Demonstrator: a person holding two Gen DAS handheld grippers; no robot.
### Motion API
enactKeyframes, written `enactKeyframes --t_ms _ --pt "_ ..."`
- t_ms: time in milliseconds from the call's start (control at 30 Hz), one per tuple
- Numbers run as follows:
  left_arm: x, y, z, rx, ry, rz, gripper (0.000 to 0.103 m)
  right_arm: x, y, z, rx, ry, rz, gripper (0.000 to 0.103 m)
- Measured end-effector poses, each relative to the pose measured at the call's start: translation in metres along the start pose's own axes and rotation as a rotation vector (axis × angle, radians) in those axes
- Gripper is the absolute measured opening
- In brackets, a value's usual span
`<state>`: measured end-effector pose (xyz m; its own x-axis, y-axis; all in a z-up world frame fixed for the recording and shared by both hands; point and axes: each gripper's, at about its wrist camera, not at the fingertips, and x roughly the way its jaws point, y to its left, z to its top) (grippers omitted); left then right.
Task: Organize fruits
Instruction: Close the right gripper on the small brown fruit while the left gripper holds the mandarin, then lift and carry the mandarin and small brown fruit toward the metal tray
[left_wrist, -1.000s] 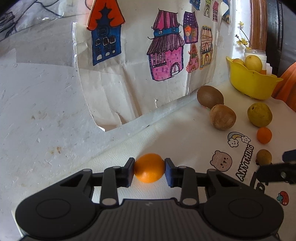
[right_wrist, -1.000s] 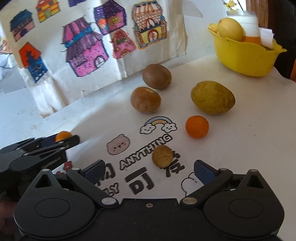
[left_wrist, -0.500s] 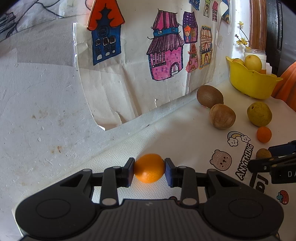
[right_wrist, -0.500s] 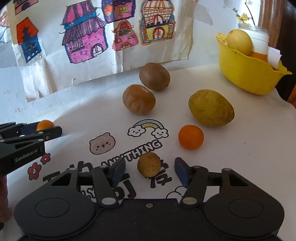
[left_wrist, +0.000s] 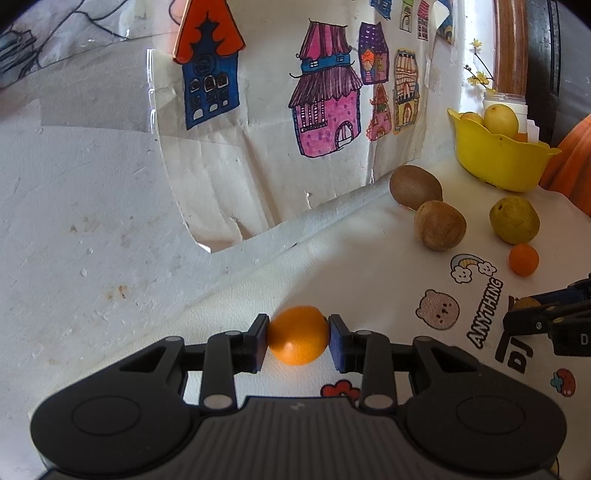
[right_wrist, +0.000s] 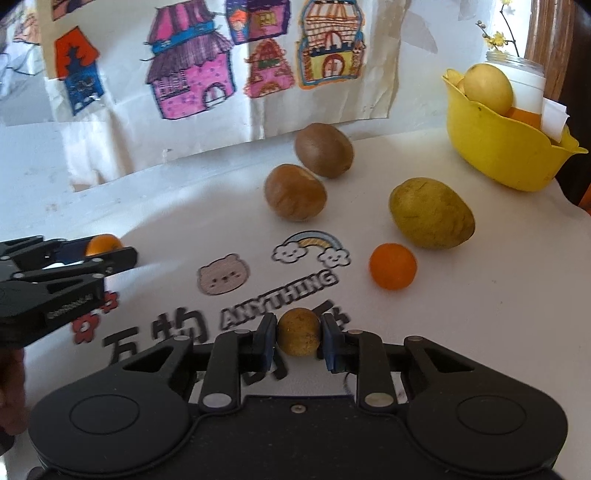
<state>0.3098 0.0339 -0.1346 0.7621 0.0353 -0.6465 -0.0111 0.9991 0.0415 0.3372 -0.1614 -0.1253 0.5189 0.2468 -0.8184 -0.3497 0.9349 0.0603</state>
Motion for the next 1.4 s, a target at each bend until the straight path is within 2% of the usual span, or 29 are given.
enactKeyframes --t_ms 333,800,1400 --pt "-0.035 -0.004 -0.006 0.0 -0.009 -0.021 0.036 -0.063 0.016 0.0 -0.017 -0.069 0.017 0.028" --pt "-0.117 -0.02 0.005 0.009 -0.115 -0.061 0.036 -0.156 0.035 -0.014 -0.024 -0.182 0.024 0.028" --pt "-0.222 -0.071 -0.009 0.073 -0.221 -0.128 0.036 -0.273 0.025 -0.07 0.017 -0.33 -0.013 0.028"
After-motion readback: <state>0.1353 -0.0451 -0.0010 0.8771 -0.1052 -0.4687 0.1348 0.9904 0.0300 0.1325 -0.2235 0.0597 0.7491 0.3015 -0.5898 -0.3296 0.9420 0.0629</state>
